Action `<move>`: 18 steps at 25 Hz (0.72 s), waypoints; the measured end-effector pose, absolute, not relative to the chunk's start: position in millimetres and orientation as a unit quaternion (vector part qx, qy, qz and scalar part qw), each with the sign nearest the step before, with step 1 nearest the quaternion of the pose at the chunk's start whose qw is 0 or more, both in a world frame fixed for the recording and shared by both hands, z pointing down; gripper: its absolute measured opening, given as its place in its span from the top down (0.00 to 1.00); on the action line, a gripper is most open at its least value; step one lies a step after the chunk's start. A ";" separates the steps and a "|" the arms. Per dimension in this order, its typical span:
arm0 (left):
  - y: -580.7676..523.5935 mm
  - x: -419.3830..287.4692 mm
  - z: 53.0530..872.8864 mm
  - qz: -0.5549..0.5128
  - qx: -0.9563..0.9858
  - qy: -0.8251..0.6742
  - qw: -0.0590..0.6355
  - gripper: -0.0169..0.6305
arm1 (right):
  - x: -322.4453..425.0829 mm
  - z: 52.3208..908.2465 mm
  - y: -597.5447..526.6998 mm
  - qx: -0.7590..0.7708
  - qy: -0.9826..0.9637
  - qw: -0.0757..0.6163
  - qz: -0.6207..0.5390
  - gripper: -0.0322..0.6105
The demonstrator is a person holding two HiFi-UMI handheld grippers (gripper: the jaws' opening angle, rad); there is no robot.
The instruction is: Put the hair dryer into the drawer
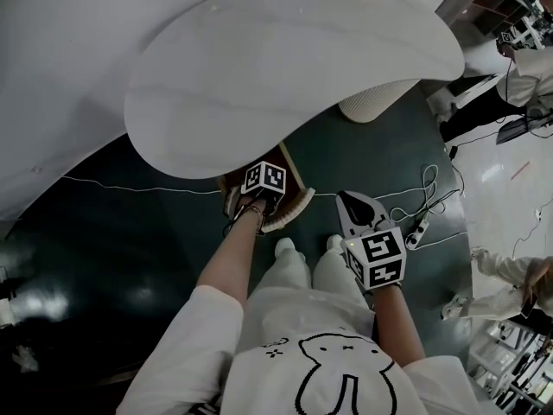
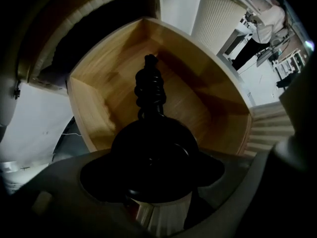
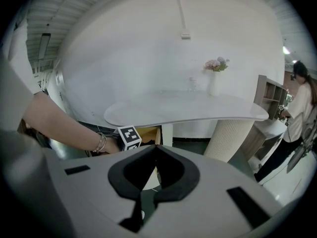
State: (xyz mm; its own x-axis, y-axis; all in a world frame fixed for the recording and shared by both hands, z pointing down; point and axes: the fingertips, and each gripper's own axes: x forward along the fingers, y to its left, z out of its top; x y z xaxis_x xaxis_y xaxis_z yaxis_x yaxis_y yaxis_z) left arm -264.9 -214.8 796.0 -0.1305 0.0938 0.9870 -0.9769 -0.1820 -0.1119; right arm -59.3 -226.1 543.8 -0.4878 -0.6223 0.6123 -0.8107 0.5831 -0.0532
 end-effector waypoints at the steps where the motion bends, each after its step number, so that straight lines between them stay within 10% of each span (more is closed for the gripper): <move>1: -213.8 -264.9 796.7 0.602 0.481 -0.452 0.448 0.41 | -59.4 544.0 -225.5 0.423 -0.846 0.277 0.170 0.95; 18: -226.2 -262.7 770.3 0.640 0.498 -0.470 0.349 0.41 | -43.4 521.5 -229.0 0.428 -0.850 0.262 0.160 0.95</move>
State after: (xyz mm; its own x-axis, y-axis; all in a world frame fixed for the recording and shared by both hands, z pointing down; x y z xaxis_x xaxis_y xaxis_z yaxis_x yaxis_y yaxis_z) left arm -262.7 -226.2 770.3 -0.2610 -0.0221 0.9651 -0.9145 -0.3144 -0.2546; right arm -43.4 -229.0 521.5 -0.4969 -0.6438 0.5819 -0.8114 0.5825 -0.0484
